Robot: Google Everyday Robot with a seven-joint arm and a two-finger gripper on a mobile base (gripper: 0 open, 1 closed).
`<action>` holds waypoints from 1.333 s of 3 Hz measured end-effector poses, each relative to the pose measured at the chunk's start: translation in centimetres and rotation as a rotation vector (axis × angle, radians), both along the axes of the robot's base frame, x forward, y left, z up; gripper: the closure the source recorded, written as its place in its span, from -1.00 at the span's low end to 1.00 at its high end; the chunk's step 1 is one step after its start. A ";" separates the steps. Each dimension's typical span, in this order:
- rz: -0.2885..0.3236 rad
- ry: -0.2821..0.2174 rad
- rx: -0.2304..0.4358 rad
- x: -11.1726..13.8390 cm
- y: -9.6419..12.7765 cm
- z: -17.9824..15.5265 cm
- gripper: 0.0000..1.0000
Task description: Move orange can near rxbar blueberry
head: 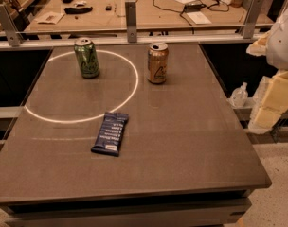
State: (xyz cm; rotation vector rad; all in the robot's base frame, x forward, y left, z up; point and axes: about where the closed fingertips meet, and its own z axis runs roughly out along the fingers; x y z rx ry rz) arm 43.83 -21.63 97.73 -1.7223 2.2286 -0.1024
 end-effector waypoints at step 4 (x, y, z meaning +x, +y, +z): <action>-0.086 0.055 0.383 2.1 0.0 -2.5 -1.00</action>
Offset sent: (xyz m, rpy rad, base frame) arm 0.0103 0.0134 -0.0094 0.1306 0.0340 -0.0632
